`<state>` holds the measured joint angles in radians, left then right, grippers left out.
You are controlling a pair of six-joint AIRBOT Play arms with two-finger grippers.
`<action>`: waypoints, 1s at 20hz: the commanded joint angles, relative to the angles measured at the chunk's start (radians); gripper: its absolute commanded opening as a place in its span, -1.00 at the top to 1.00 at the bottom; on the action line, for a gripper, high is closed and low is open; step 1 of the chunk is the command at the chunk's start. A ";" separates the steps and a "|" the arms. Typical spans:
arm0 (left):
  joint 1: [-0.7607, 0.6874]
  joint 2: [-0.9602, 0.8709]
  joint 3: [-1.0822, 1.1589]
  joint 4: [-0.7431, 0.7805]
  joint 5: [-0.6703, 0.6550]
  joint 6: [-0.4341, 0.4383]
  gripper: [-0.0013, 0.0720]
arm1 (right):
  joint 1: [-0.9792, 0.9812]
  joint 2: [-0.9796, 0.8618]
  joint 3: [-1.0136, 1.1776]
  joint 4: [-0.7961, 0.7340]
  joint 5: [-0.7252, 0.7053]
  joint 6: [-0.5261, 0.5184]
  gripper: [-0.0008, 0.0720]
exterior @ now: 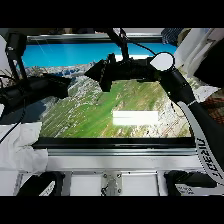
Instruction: Fold the clothes and pants, and hang the long-sleeved shirts on hangers.
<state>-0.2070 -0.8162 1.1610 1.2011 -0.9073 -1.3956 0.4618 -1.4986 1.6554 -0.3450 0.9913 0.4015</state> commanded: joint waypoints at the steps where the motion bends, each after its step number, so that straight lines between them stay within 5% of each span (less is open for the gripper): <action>1: 0.150 0.000 0.000 0.051 -0.051 -0.018 -0.62 | 0.001 -0.007 0.001 0.106 0.061 0.022 0.95; 4: 0.386 -0.031 0.000 0.314 -0.230 -0.082 -0.60 | -0.013 0.009 0.001 -0.018 0.062 0.122 0.95; 7: 0.625 -0.139 -0.023 0.526 -0.328 -0.145 -0.60 | -0.016 0.036 0.001 -0.399 0.069 0.346 0.95; 11: 0.801 -0.298 -0.183 0.528 -0.223 -0.149 -0.60 | -0.016 0.042 0.001 -0.616 0.153 0.475 0.95; 20: 0.784 -0.428 -0.371 0.693 0.048 -0.149 -0.60 | -0.015 0.042 0.001 -0.620 0.191 0.516 0.95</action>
<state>0.5720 -1.2255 0.8215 1.8549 -0.9512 -1.5425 0.4461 -1.4578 1.6554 -0.9493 1.1721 0.8886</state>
